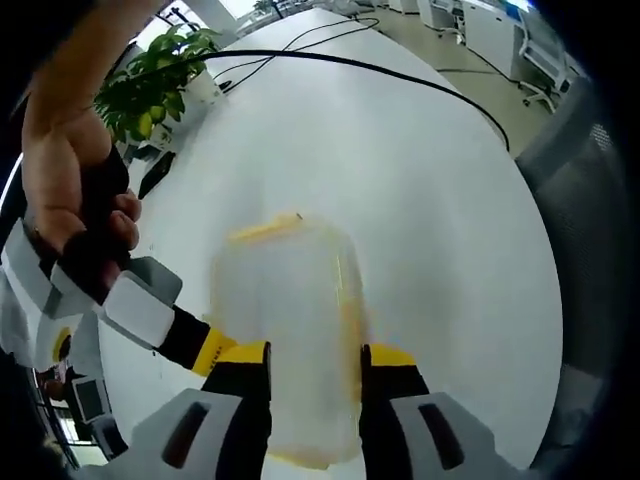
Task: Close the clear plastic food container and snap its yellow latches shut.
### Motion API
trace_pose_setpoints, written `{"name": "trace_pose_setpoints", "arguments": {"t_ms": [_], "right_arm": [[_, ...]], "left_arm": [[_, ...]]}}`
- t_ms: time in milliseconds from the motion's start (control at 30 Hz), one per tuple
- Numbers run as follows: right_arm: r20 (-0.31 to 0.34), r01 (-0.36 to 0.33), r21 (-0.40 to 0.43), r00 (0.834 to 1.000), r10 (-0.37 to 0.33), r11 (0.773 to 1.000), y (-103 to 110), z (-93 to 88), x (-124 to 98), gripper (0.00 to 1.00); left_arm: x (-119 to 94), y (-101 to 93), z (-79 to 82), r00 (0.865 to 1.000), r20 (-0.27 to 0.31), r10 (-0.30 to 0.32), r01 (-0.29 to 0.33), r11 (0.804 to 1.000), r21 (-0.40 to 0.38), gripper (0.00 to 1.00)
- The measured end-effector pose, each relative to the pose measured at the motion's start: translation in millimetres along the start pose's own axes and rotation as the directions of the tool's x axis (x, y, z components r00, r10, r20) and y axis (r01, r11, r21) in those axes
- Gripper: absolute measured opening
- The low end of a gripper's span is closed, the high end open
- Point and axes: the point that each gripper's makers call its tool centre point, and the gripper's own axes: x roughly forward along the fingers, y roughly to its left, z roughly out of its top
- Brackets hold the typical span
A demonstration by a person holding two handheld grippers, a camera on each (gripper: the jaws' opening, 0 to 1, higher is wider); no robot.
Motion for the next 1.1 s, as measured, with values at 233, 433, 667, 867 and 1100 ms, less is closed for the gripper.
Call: {"name": "trace_pose_setpoints", "arguments": {"t_ms": [233,433,667,867,1100], "right_arm": [[0.011,0.037,-0.03,0.999,-0.037,0.999,-5.9,4.9,-4.3,0.33],[0.003,-0.002,0.008,1.0,0.002,1.0,-12.6,6.1,-0.5,0.34],[-0.03,-0.047,0.025,0.998,0.047,0.999,-5.5,2.9,3.3,0.31],[-0.029,-0.042,0.03,0.999,0.043,0.999,-2.9,3.0,3.1,0.3],[-0.019,-0.036,0.023,0.999,0.036,0.999,-4.2,3.0,0.9,0.32]], "left_arm": [[0.8,-1.0,1.6,1.0,-0.019,0.007,-0.006,1.0,0.012,0.27],[0.9,-1.7,0.4,1.0,-0.02,0.007,-0.007,1.0,0.006,0.27],[-0.2,-5.0,0.1,1.0,-0.02,-0.002,0.002,1.0,0.003,0.27],[0.4,-4.6,-0.6,1.0,-0.016,0.001,-0.001,1.0,0.005,0.27],[0.2,-3.4,0.1,1.0,-0.015,-0.001,0.001,1.0,0.008,0.28]]}}
